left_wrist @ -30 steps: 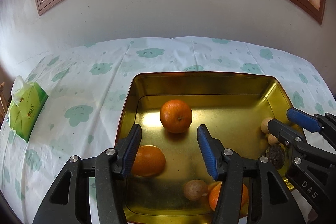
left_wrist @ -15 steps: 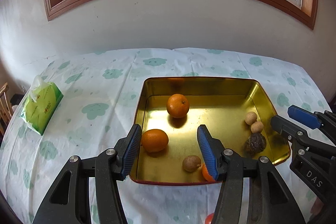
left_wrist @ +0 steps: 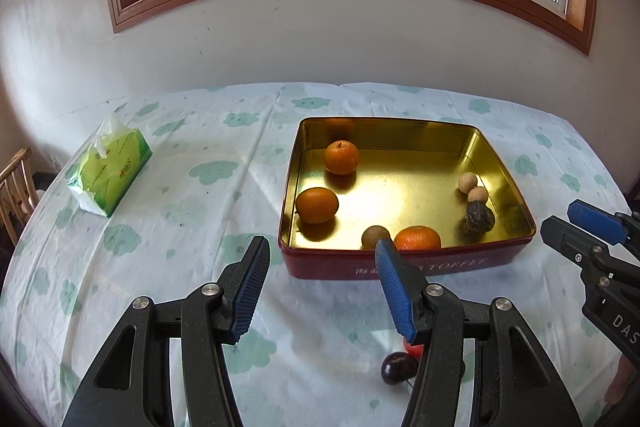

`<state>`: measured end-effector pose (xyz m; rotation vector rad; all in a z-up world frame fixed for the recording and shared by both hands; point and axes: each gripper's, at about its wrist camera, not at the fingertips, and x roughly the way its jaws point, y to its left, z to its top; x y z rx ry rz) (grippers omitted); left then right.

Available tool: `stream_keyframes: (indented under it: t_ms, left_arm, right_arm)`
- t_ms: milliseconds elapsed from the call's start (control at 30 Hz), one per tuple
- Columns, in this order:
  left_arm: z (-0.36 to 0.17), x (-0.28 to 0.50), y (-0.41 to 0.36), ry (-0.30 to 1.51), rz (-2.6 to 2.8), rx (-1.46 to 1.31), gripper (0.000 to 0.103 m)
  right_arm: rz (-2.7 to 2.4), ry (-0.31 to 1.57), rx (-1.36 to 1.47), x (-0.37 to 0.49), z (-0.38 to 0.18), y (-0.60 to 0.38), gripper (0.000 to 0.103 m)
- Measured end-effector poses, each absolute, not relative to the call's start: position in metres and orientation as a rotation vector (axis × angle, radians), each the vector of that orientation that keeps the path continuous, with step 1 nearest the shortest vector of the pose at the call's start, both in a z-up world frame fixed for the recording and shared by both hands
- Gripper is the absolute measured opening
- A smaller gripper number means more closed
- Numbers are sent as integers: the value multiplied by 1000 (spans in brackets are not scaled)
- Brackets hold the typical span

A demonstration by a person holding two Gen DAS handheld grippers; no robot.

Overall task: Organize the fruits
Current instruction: 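Move both open grippers back toward the remaining fruits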

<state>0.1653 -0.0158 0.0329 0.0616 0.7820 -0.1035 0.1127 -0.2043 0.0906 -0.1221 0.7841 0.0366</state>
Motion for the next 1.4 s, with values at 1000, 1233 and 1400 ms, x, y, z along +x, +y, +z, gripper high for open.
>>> stream_keyframes:
  t_ms: [1000,1233,1400]
  left_arm:
    - [-22,63,-6,864,-121,37,56]
    - [-25,55,-9,862,-125,38,56]
    - [-26,53,-10,853,-114,44,56]
  right_arm:
    - [21,874,-65,12,36,-215,38]
    - [22,879,-59,5,31,-213,38]
    - [27,884,-49,5,28,-214,38]
